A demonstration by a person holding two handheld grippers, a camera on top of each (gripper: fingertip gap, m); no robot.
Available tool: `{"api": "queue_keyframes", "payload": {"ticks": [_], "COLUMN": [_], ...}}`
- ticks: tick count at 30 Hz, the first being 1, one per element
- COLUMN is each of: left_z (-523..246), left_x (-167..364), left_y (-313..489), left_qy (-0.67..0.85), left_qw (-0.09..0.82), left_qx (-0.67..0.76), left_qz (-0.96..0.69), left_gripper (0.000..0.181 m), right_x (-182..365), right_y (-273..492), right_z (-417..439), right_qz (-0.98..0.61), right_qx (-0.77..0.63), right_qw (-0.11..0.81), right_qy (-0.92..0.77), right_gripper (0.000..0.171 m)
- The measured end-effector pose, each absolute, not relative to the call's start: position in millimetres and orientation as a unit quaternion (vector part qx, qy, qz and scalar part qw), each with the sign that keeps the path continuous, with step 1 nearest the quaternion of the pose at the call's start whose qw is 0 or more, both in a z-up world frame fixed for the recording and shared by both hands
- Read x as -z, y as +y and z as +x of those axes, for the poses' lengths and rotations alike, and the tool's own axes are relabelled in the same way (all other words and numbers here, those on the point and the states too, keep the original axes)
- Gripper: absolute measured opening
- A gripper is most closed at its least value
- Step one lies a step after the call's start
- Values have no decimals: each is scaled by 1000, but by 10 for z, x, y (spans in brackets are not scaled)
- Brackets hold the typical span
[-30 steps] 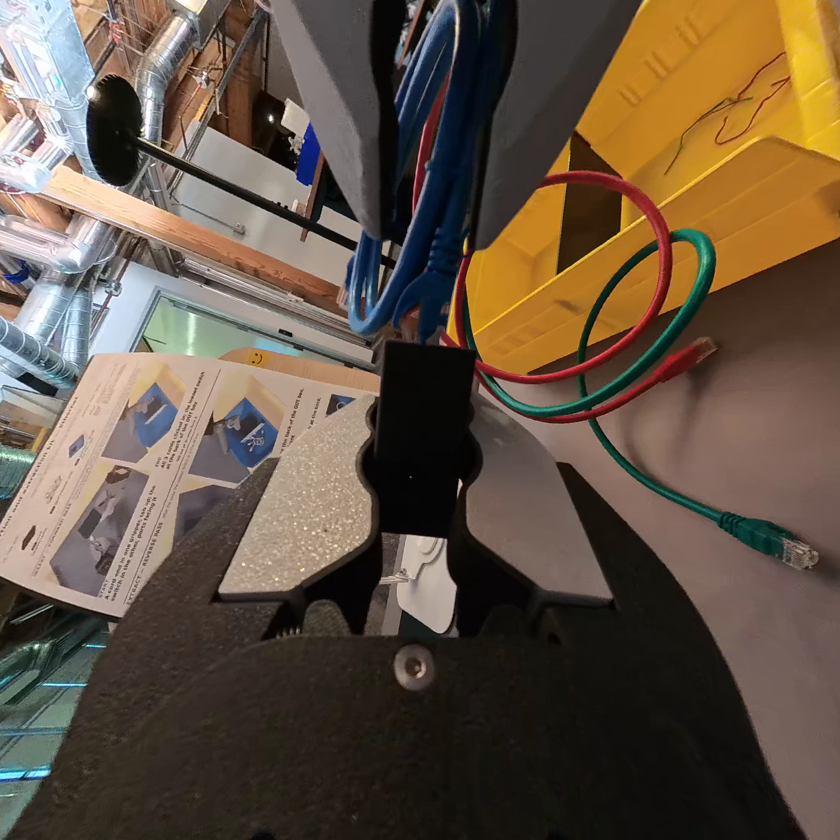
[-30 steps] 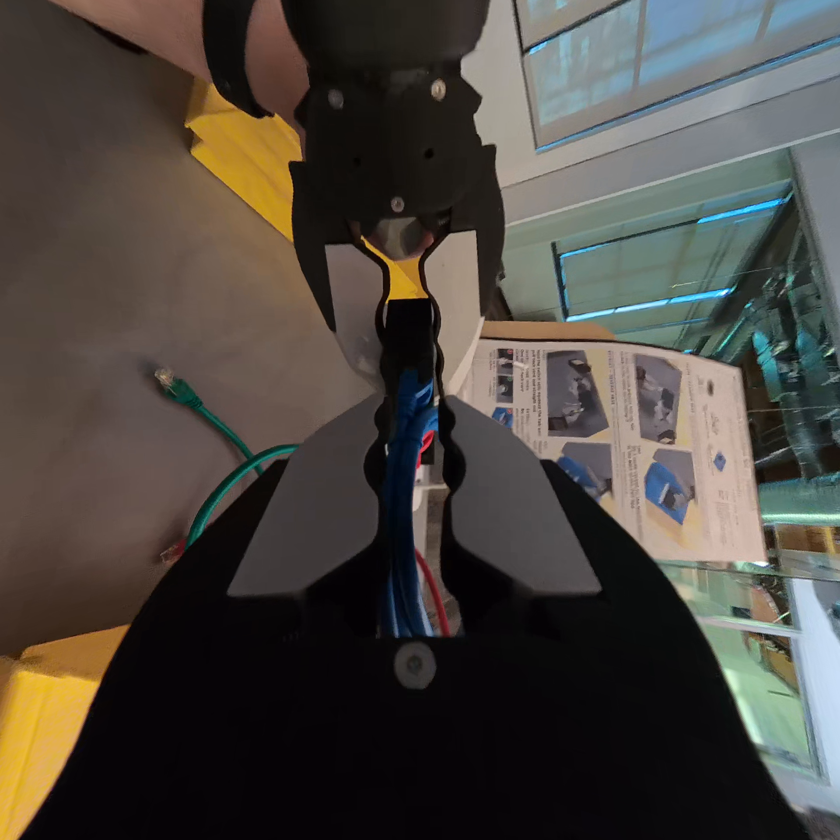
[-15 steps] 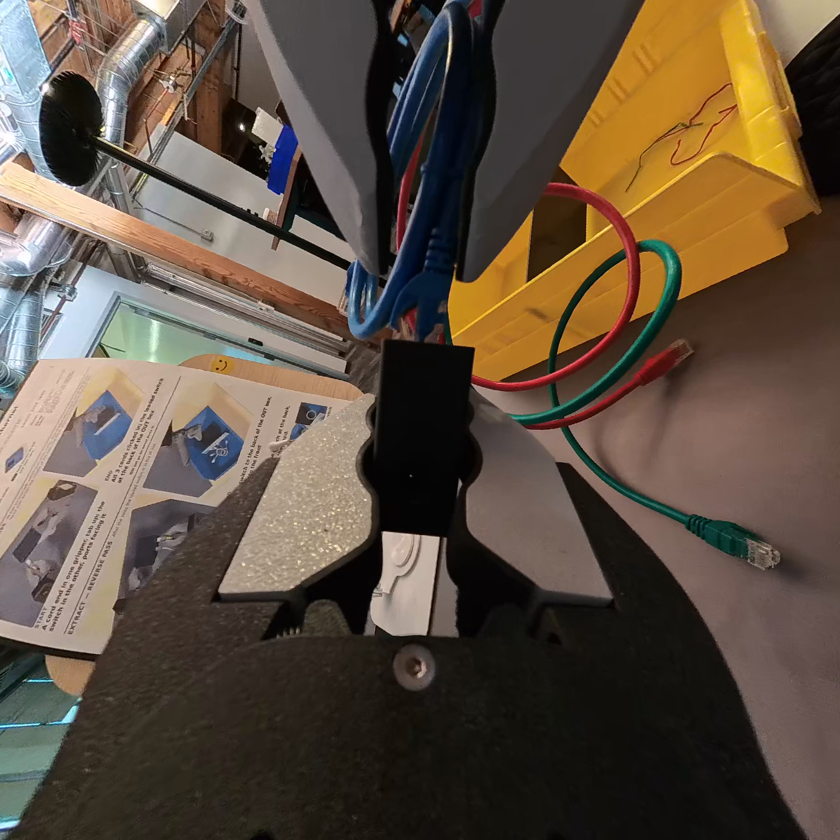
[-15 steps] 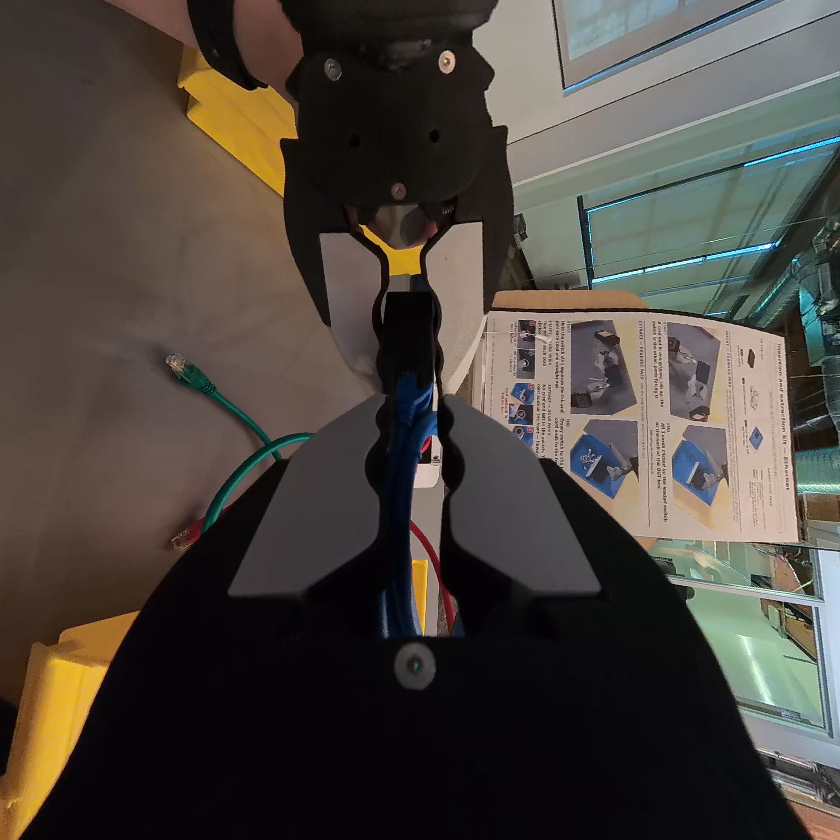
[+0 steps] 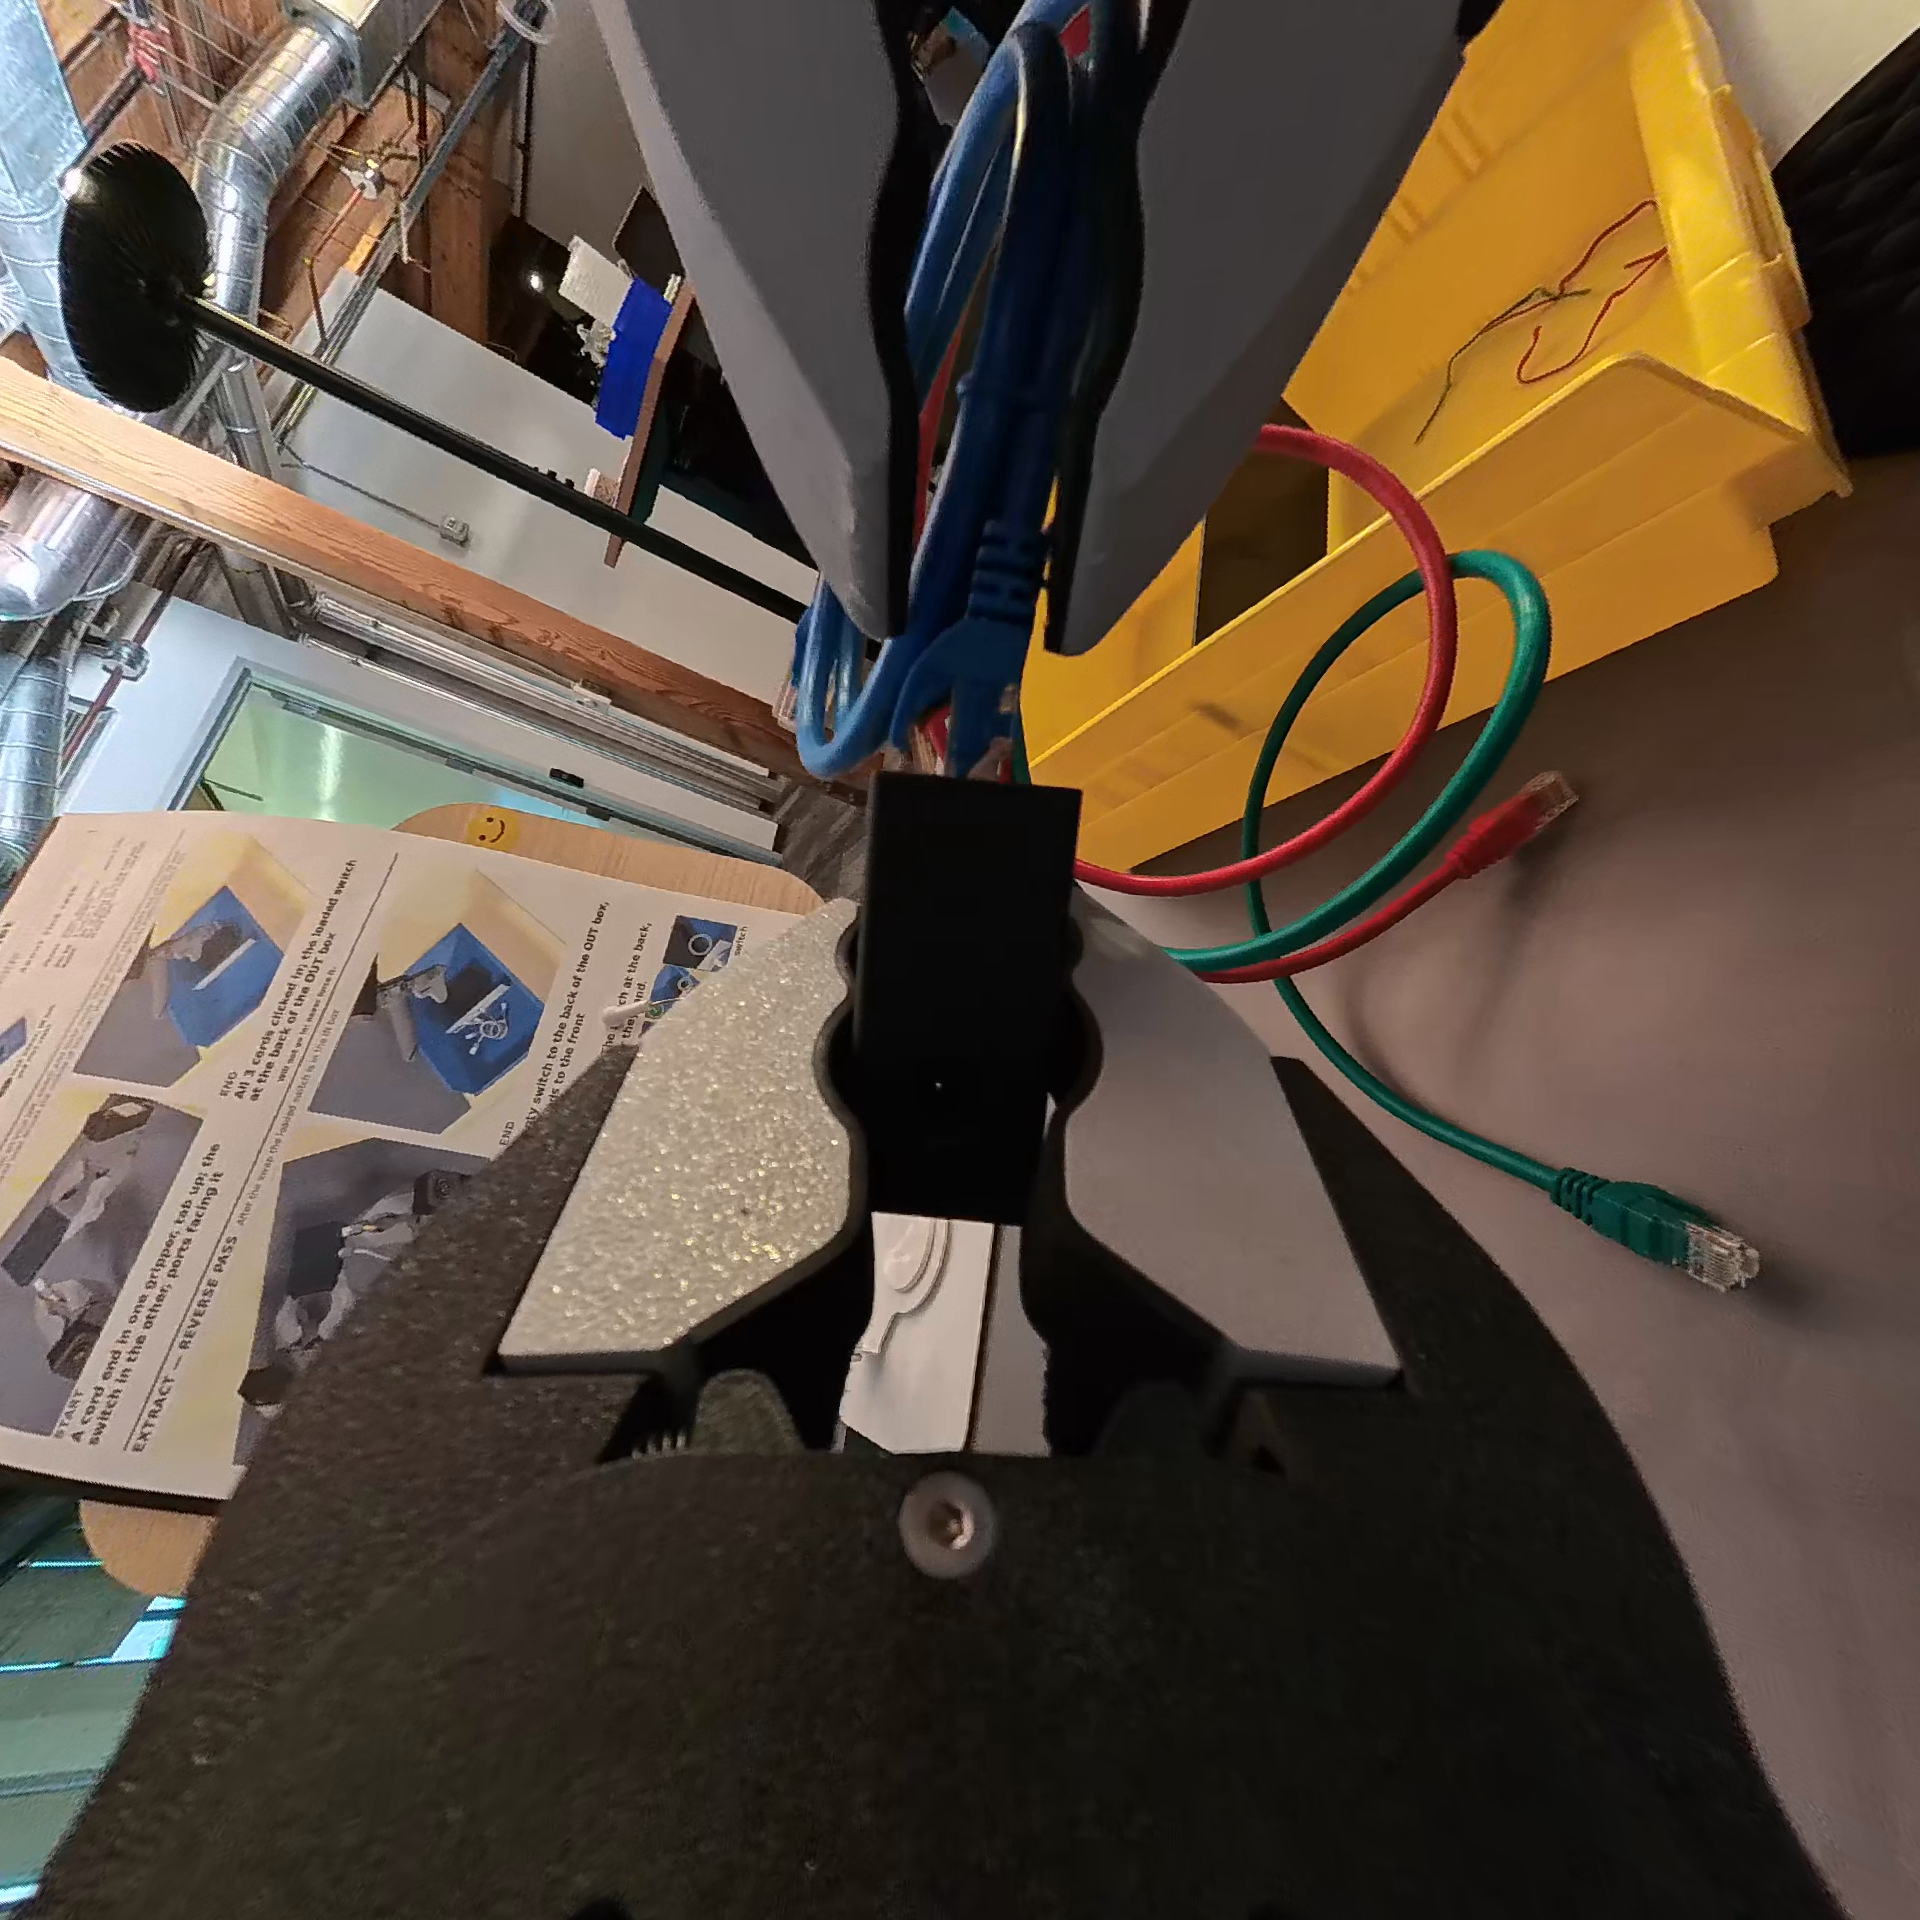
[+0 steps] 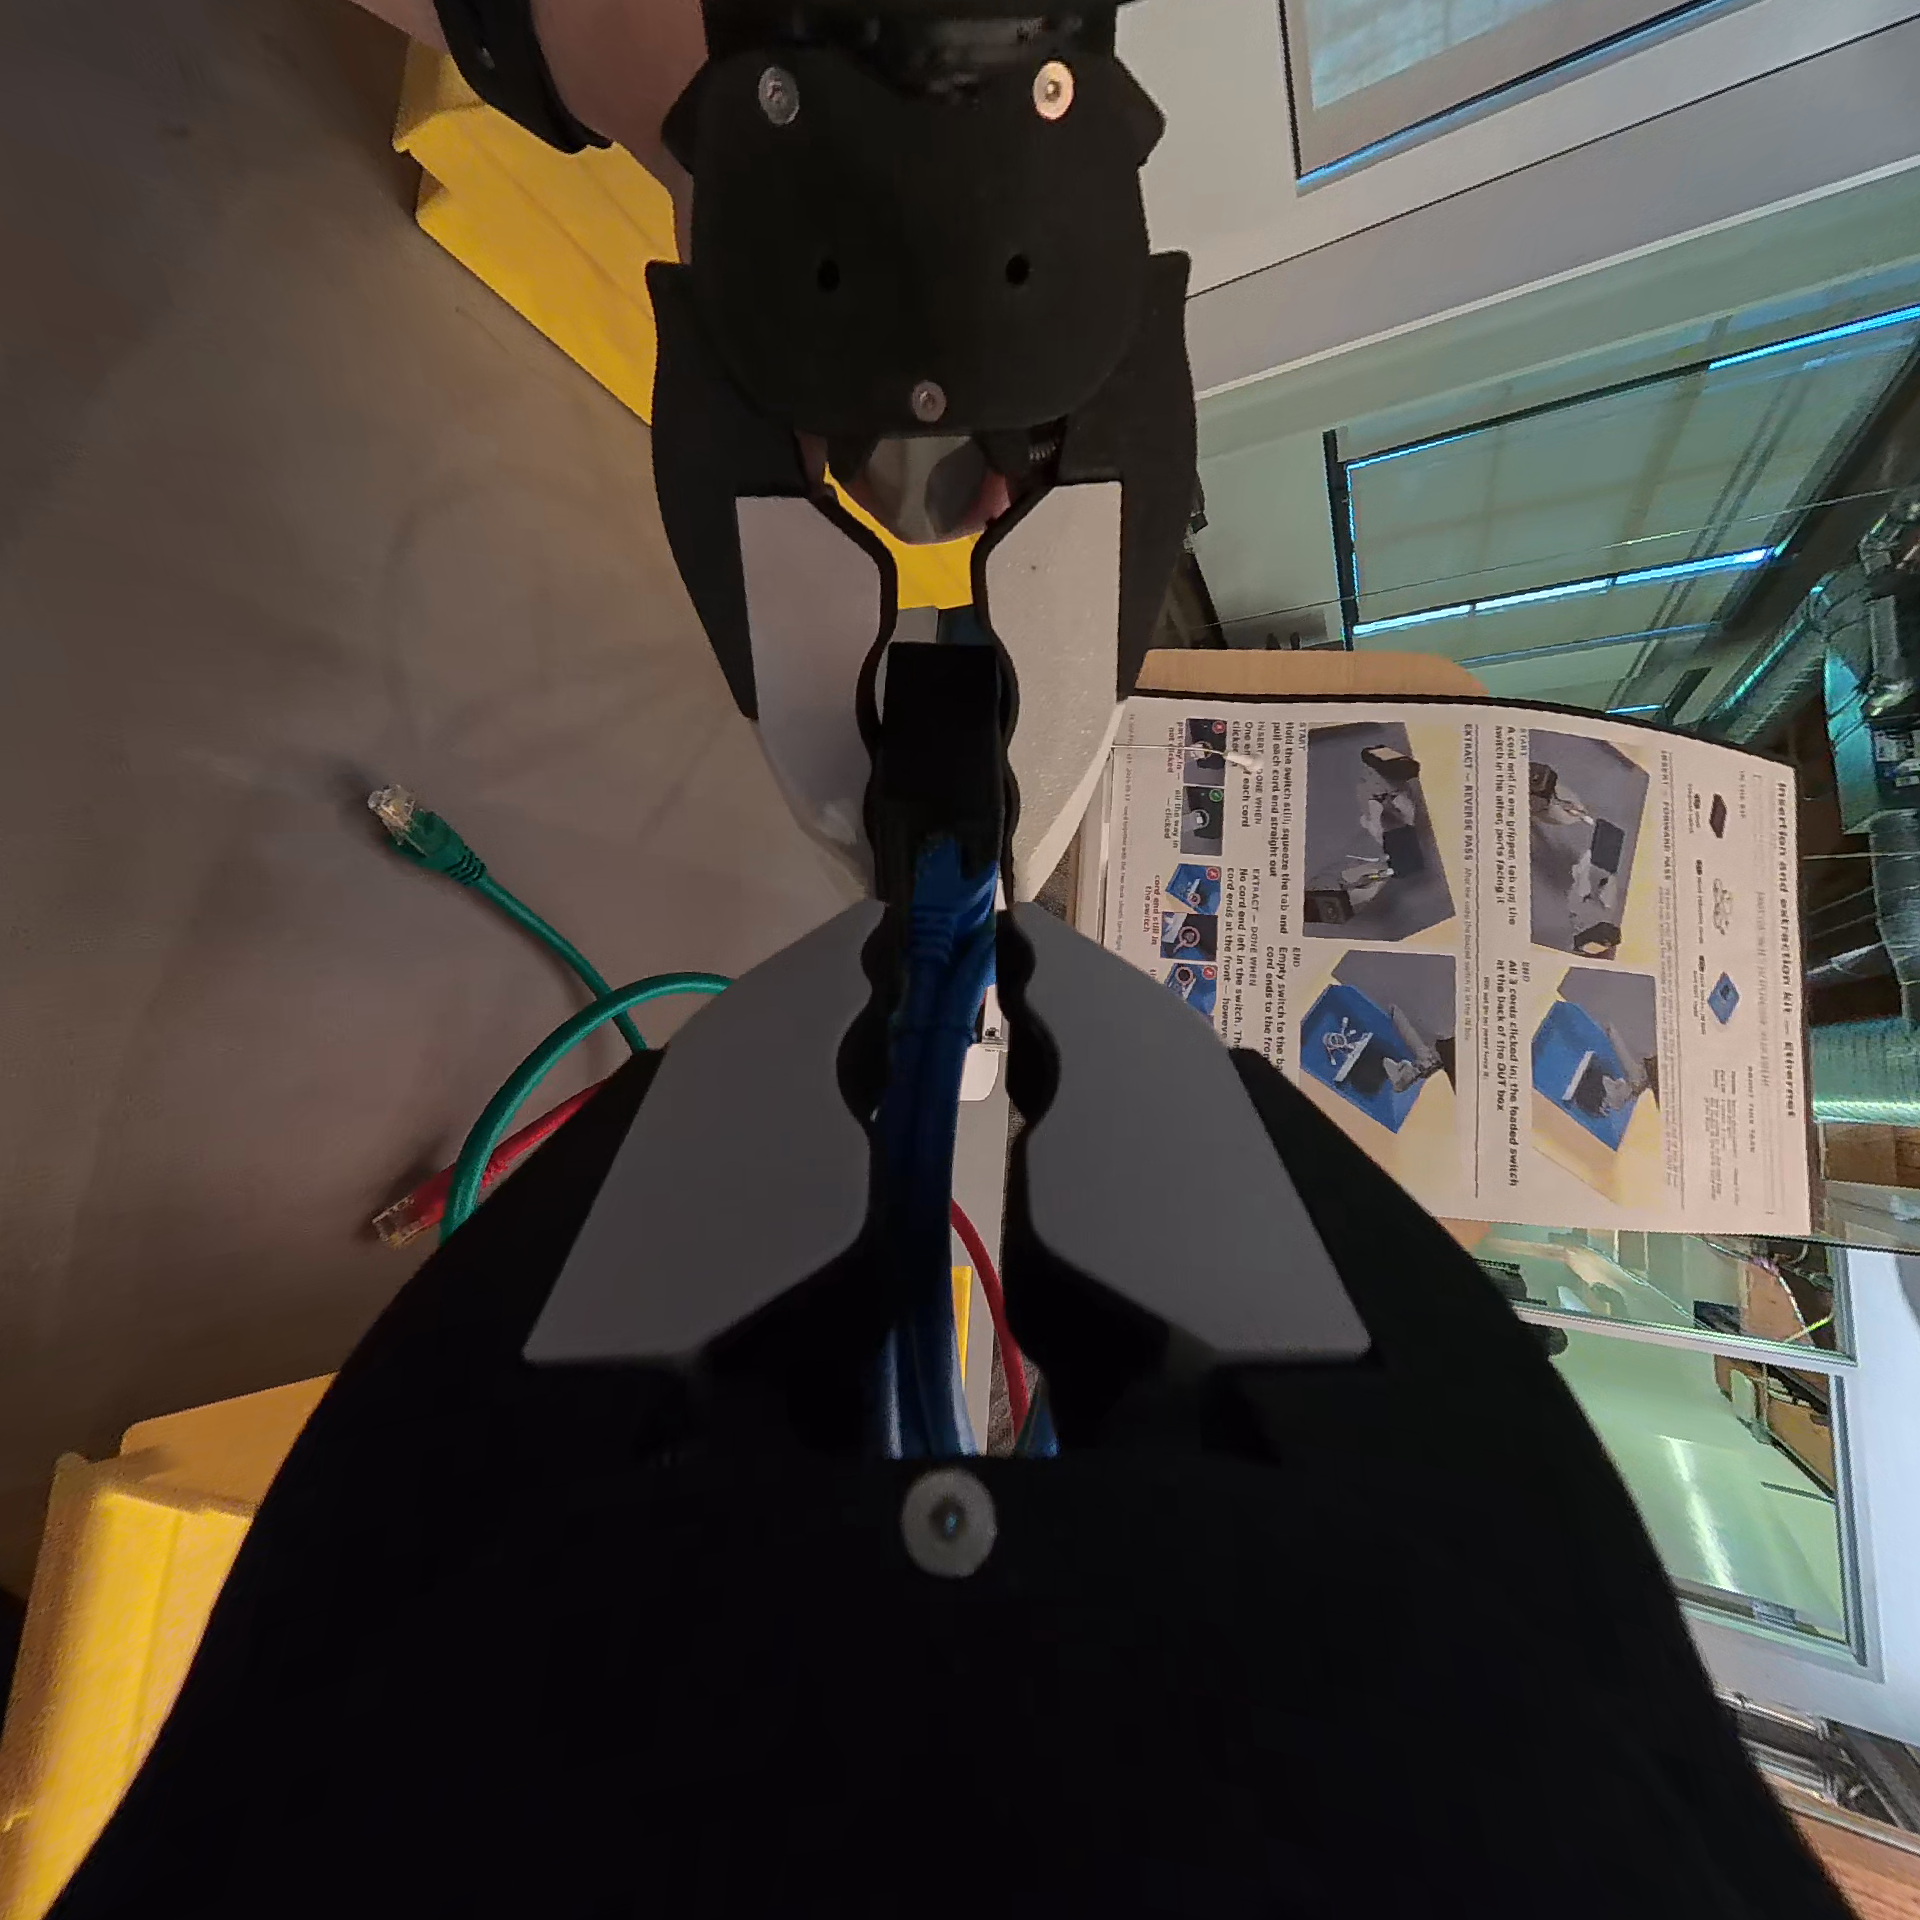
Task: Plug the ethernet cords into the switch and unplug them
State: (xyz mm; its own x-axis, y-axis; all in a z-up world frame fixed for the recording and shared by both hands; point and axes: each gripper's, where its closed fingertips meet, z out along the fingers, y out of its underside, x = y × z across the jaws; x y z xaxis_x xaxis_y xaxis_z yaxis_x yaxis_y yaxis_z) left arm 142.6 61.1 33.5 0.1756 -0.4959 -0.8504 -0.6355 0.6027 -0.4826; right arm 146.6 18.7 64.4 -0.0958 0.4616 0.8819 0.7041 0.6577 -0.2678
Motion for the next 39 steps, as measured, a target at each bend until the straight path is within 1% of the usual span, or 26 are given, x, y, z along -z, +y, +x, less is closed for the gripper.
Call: {"api": "queue_keyframes", "payload": {"ticks": [9,19,29,39], "left_z": [1412,1401,1348,1370], "left_x": [-330,-324,-374,-408], "left_y": [621,596,482,420], "left_qy": [640,646,661,667], "left_qw": [625,623,623,624], "left_qx": [-57,-50,-19,-21], "left_qz": [-443,-438,-418,-407], "left_gripper": [30,29,29,29], "right_x": [-639,-645,-689,-700], "right_y": [203,208,151,112], "right_z": [1460,1460,1409,1432], "right_qz": [-399,-436,-456,-471], "right_qx": [115,118,137,126], "right_qw": [542,535,540,536], "right_qy": [-730,-714,-694,-690], "right_gripper": [19,20,21,21]}}
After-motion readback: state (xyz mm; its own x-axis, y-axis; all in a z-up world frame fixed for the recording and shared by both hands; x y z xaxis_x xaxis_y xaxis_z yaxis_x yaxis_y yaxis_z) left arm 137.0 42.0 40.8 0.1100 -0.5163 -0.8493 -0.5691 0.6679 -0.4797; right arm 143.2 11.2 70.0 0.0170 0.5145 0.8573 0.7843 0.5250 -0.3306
